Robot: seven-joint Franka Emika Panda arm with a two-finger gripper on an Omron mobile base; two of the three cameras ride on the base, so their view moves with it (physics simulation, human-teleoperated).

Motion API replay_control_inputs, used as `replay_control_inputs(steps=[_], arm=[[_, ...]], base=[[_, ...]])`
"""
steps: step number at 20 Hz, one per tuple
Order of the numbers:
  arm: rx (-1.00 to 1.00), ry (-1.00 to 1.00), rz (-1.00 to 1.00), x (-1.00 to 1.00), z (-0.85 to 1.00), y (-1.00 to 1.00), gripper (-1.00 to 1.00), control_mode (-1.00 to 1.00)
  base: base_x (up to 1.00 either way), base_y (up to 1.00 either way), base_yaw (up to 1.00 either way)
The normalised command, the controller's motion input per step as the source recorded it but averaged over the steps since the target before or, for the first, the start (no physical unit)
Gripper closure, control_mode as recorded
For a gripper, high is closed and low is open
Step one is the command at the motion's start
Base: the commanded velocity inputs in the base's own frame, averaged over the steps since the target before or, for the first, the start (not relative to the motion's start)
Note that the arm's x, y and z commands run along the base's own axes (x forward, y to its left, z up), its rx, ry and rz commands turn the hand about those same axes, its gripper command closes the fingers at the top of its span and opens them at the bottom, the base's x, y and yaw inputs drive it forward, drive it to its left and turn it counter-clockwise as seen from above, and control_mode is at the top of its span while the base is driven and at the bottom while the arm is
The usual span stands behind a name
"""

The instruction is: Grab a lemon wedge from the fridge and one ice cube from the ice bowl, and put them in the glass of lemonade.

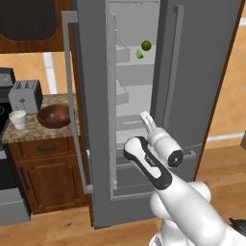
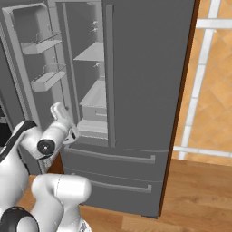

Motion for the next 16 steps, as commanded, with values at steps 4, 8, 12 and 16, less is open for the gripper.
replay_control_inputs(steps=[4,8,12,16], arm=[[0.00,0.00,-0.05,-0.25,1.00,-0.54,-1.00,-1.00],[-0.18,0.00,-0.02,-0.43,1.00,-0.51,-1.00,-1.00],[-0.47,0.17,0.00,-0.44,1.00,-0.49,-1.00,-1.00],[-0.49,0.26,0.00,-0.50,1.00,-0.56,-1.00,-1.00]], base=[[0.00,0.00,0.00],[0.00,0.00,0.00],[0.00,0.00,0.00],[0.00,0.00,0.00]])
